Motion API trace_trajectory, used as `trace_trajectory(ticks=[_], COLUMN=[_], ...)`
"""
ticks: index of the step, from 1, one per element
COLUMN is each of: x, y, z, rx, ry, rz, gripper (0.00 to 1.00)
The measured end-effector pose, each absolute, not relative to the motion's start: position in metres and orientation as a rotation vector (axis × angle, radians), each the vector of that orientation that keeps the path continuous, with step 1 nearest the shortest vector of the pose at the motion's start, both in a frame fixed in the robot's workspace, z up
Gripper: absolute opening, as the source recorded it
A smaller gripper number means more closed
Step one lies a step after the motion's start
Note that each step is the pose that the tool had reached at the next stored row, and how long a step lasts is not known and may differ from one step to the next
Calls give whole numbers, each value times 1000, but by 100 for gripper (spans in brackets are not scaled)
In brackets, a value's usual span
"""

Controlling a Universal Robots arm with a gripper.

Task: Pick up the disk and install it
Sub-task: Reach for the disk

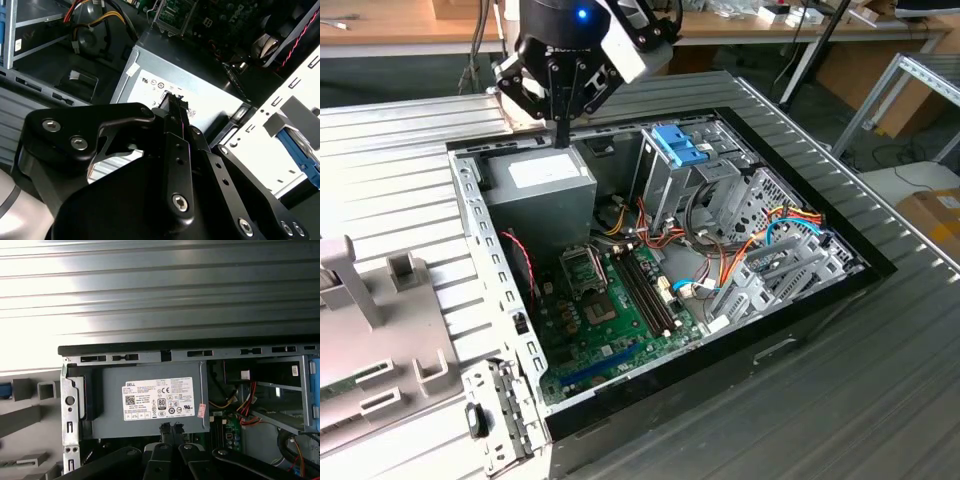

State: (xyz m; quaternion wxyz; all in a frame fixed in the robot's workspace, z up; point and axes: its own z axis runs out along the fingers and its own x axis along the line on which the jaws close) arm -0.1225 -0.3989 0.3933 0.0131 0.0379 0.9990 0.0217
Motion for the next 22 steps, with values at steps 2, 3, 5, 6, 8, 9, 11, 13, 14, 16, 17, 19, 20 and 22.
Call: trace_trajectory(ticks=[2, 3, 5, 6, 8, 9, 11, 13, 14, 16, 17, 19, 20, 22], x=[-124, -126, -131, -133, -140, -143, -152, -161, -167, -176, -180, -191, -197, -209], y=[-399, -399, -399, -399, -399, -399, -399, -399, -399, -399, -399, -399, -399, -399], z=[393, 393, 393, 393, 393, 393, 393, 393, 393, 393, 393, 393, 393, 393], rx=[118, 118, 119, 120, 122, 122, 124, 126, 127, 129, 129, 131, 131, 132], ry=[3112, 3113, 3112, 3112, 3112, 3112, 3112, 3112, 3112, 3112, 3112, 3112, 3112, 3112], rz=[68, 68, 68, 68, 68, 67, 68, 68, 67, 68, 67, 68, 68, 67], gripper=[11, 11, 11, 11, 11, 11, 11, 11, 11, 11, 11, 11, 11, 11])
